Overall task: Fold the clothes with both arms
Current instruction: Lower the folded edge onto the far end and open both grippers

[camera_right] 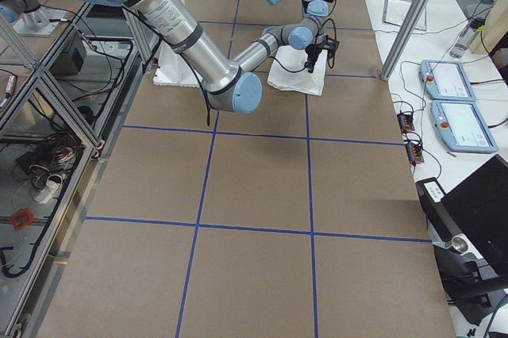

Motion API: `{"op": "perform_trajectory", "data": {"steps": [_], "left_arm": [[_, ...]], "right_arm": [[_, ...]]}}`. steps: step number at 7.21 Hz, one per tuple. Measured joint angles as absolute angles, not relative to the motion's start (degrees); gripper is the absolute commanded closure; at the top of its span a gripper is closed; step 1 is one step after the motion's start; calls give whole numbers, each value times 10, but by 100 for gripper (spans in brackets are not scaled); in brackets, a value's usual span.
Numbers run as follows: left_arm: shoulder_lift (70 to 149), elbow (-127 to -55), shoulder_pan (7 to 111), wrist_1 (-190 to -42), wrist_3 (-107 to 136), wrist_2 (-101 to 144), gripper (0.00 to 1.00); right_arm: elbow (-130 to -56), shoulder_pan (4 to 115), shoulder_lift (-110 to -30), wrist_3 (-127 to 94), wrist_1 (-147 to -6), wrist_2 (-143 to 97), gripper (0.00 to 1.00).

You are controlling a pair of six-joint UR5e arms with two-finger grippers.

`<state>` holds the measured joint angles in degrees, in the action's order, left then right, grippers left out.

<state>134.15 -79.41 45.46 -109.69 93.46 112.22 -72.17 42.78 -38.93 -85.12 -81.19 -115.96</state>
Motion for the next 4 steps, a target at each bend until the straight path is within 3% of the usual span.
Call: {"op": "perform_trajectory", "data": {"steps": [4], "left_arm": [[1357, -752, 489, -1109, 943, 1121, 0]], "right_arm": [[-715, 440, -390, -851, -790, -1174, 0]]}}
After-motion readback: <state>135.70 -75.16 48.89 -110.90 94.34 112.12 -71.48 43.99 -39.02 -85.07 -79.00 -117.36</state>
